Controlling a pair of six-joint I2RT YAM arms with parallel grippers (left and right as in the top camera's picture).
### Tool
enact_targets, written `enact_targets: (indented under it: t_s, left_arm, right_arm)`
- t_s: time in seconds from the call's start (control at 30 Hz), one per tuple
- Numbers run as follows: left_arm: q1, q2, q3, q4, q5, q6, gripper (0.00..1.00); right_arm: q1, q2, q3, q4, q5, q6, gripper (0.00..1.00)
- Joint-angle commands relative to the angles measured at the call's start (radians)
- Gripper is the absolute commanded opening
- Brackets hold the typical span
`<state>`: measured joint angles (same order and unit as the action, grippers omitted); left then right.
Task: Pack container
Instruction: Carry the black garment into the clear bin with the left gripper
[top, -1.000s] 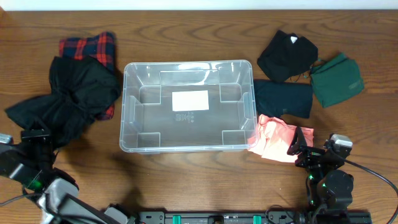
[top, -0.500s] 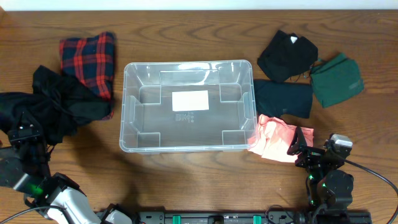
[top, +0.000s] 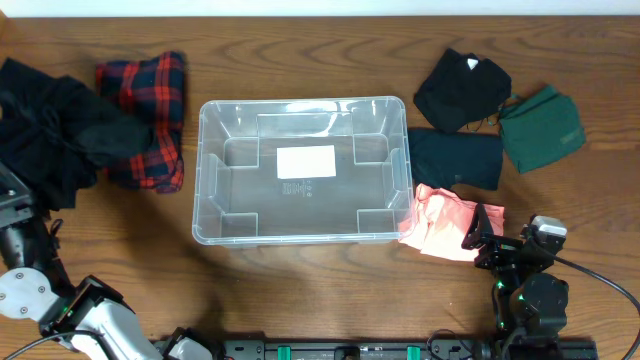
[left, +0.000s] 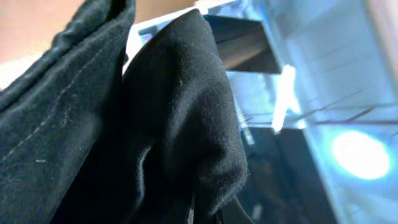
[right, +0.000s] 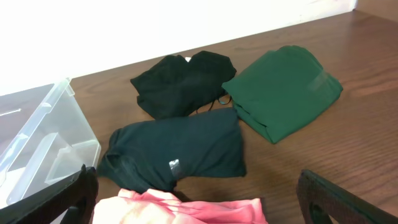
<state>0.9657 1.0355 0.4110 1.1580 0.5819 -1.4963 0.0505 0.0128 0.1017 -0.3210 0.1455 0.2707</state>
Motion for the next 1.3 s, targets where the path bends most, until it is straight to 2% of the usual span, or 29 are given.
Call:
enact_targets:
  t_s: [0.0, 0.17, 0.37, 0.5, 0.63, 0.7, 0.83, 0.97, 1.07, 1.27]
  left_arm:
    - [-0.03, -0.053, 0.073, 0.063, -0.076, -0.219, 0.06]
    - [-0.108, -0.079, 0.073, 0.138, -0.144, -0.36, 0.06]
    - [-0.292, -0.119, 0.073, 0.157, -0.217, -0.417, 0.06]
    - [-0.478, -0.137, 0.074, 0.157, -0.326, -0.399, 0.06]
    - [-0.66, -0.142, 0.097, 0.14, -0.441, -0.279, 0.06]
    - [-0.745, -0.142, 0.121, 0.087, -0.449, -0.228, 0.06]
    - [-0.918, -0.142, 0.17, -0.122, -0.448, -0.159, 0.06]
    - [-1.072, -0.142, 0.173, -0.351, -0.453, -0.149, 0.06]
    - [-1.161, -0.141, 0.173, -0.486, -0.455, -0.144, 0.06]
    - [-1.273, -0.142, 0.173, -0.652, -0.46, -0.104, 0.06]
  right_arm:
    - [-0.005, -0.002, -0.003, 0.0, -0.004, 0.01, 0.99]
    - [-0.005, -0.002, -0.003, 0.0, -0.004, 0.01, 0.99]
    - [-0.005, -0.002, -0.003, 0.0, -0.004, 0.01, 0.99]
    - [-0.005, -0.002, -0.003, 0.0, -0.004, 0.01, 0.99]
    - [-0.005, -0.002, -0.003, 0.0, -0.004, 0.01, 0.99]
    - [-0.005, -0.002, -0.003, 0.0, -0.004, 0.01, 0.99]
    - [-0.005, -0.002, -0.003, 0.0, -0.004, 0.01, 0.99]
    - [-0.005, -0.002, -0.003, 0.0, -0.004, 0.01, 0.99]
    - [-0.005, -0.002, -0.003, 0.0, -0.004, 0.01, 0.99]
    - [-0.005, -0.002, -0.003, 0.0, -0.004, 0.01, 0.99]
